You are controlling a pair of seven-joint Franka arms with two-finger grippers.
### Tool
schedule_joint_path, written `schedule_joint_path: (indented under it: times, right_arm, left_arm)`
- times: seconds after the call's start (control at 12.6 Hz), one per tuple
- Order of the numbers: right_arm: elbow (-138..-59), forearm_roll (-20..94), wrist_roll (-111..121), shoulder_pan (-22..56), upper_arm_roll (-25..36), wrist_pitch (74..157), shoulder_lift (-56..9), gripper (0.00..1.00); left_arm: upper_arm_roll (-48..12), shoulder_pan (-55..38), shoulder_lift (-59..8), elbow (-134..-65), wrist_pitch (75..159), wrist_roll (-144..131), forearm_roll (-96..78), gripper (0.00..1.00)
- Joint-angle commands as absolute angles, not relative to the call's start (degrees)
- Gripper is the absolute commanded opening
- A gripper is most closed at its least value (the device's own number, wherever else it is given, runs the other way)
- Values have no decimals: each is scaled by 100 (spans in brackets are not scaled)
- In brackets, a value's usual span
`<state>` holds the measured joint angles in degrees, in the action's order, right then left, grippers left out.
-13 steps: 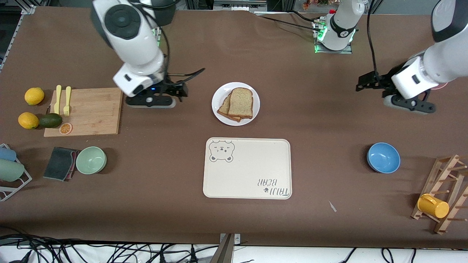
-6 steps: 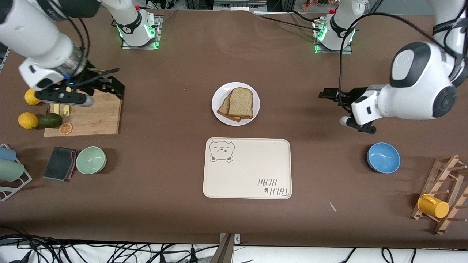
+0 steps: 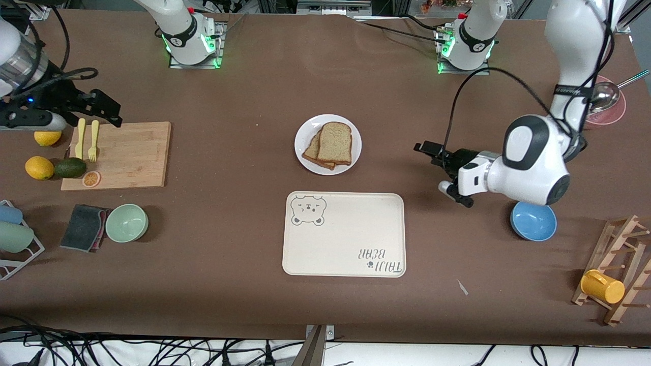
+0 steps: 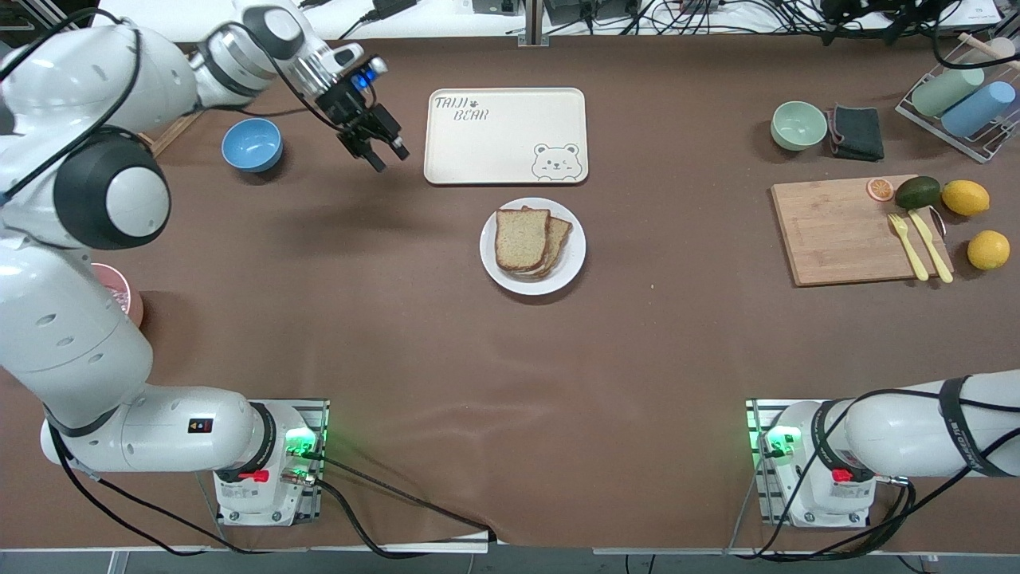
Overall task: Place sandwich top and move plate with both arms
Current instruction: 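Return the right gripper to rest while the left gripper reaches the plate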
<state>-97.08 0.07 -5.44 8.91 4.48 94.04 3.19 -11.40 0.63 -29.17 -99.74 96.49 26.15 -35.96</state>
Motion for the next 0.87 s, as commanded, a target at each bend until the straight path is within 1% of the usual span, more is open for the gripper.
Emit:
schedule_joint_path:
  times: [0.0,0.08,0.16,0.32,0.4,0.79]
  right_arm:
    - [-9660,-35,-352,712,422,9037,518,100]
    - [-9624,-157,-291,712,439,9026,519,100]
    - [-9624,-289,-90,712,448,9052,519,100]
    - [-9624,-325,-43,712,448,9053,519,100]
    - [-9624,-282,-53,712,448,9053,510,100]
    - [-9624,-281,-53,712,439,9070,457,100]
  left_arm:
    - [-1405,79,-3138,-10447,10298,3381,-4363,89]
    - [-1424,79,-3138,-10790,10631,3723,-4881,88]
    - [-1433,53,-3164,-10941,10800,4066,-5104,85]
    - [-1433,-8,-3217,-11126,11020,4210,-5159,75]
    - [-1433,-122,-3243,-11205,11135,4288,-5177,68]
    - [-1433,-492,-3506,-11408,11846,4666,-5799,61]
